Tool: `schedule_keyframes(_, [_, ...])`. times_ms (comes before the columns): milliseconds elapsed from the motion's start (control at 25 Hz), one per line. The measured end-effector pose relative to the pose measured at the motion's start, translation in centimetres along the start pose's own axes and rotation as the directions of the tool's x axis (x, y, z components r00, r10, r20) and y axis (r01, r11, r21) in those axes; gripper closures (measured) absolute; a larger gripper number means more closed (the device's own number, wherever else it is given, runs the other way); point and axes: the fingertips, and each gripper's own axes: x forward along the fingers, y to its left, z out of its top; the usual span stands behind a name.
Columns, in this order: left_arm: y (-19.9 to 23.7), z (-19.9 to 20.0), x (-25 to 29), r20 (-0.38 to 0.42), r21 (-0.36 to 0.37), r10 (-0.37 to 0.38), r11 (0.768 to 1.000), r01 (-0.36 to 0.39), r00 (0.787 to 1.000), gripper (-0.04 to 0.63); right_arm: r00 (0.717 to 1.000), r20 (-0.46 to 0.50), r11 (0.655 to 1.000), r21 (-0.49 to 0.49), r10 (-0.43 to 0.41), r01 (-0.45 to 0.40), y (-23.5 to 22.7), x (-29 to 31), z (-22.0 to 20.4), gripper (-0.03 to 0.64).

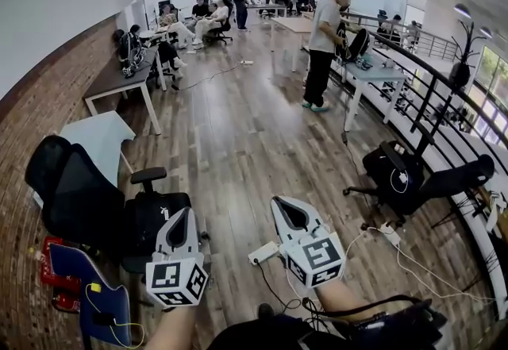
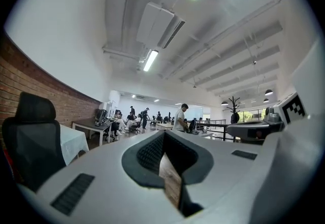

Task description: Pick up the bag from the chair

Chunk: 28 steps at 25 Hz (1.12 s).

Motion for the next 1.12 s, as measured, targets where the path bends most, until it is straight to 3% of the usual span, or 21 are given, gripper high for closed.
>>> schedule_keyframes(360, [-1.0, -1.7, 7.0, -0.032, 0.022, 0.015, 1.0, -0.014, 0.999, 0.586, 1.0, -0.019, 0.999, 0.043, 0.013, -0.012, -6.5, 4.2, -2.5, 0.601])
schedule_keyframes(720, [-0.3, -2.7, 10.5, -0.068, 0.045, 0.011, 0.999, -0.008, 0.998, 0.586, 1.0, -0.023, 0.998, 0.068, 0.018, -0.016, -8.9, 7.2, -3.6, 0.601])
schedule_keyframes(1120, [3.6, -3.3, 15.2, -0.031, -0.025, 0.012, 1.0, -0.013, 0.999, 0.586, 0.999, -0.054, 1.0, 0.012, 0.003, -0.003, -9.8, 12.0, -3.6, 0.601])
